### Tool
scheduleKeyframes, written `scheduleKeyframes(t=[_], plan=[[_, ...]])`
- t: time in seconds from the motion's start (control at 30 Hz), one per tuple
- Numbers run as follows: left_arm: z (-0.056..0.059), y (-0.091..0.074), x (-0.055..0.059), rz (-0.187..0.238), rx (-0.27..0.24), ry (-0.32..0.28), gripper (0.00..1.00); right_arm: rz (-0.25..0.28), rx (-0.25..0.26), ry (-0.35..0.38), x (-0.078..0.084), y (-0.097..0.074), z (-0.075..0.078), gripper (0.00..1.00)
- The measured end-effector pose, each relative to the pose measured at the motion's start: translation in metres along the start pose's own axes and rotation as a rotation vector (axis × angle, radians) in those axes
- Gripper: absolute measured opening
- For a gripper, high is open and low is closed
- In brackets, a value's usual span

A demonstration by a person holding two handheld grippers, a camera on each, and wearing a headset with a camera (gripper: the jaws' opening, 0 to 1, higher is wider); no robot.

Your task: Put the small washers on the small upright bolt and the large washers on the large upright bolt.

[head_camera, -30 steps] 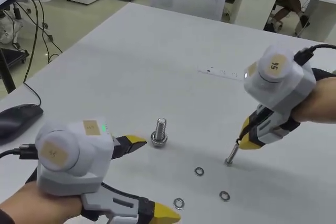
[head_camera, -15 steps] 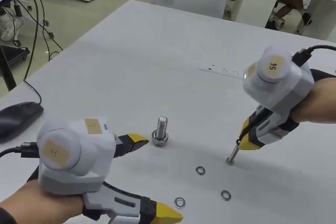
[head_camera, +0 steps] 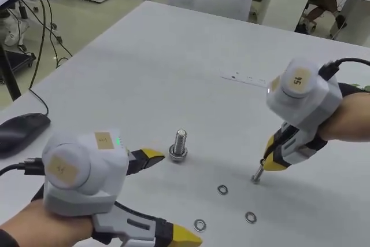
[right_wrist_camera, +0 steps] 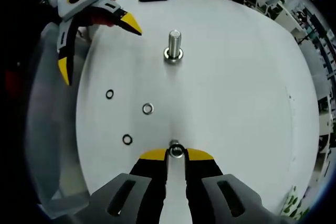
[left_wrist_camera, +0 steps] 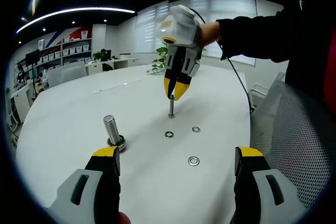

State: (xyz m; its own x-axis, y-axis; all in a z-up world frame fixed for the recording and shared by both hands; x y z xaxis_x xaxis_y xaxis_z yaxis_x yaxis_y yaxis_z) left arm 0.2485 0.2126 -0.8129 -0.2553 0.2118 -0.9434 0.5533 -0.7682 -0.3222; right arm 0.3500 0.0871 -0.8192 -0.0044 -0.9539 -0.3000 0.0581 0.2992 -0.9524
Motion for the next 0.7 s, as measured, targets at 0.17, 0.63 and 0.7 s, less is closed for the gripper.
scheduleKeyframes(t=[0.17,0.63,0.7], plan=[[0.000,0.000,0.000,-0.002,-0.001,0.000,0.90,-0.006,-0.007,0.002,0.003,0.007,-0.001,0.13],[-0.001,-0.002,0.000,-0.002,-0.006,-0.001,0.90,-0.011,-0.014,0.010,0.009,0.028,-0.003,0.13],[-0.001,-0.002,0.000,-0.002,-0.007,-0.003,0.90,-0.012,-0.018,0.013,0.010,0.031,-0.003,0.13]])
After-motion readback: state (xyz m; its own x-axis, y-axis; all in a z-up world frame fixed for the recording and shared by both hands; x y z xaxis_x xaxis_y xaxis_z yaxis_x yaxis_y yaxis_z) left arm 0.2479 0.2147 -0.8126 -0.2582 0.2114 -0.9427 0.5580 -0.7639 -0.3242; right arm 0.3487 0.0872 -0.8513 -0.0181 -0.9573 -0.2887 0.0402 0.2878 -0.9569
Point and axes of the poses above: the centre of the closed fingertips' face, and the gripper's own axes: y roughly forward along the fingers, z roughly to its right, x roughly out of its underside, the point moved 1 cm from there along -y, roughly backward along the fingers, and after that the axes turned 4 degrees about z, right-handed, at the moved point
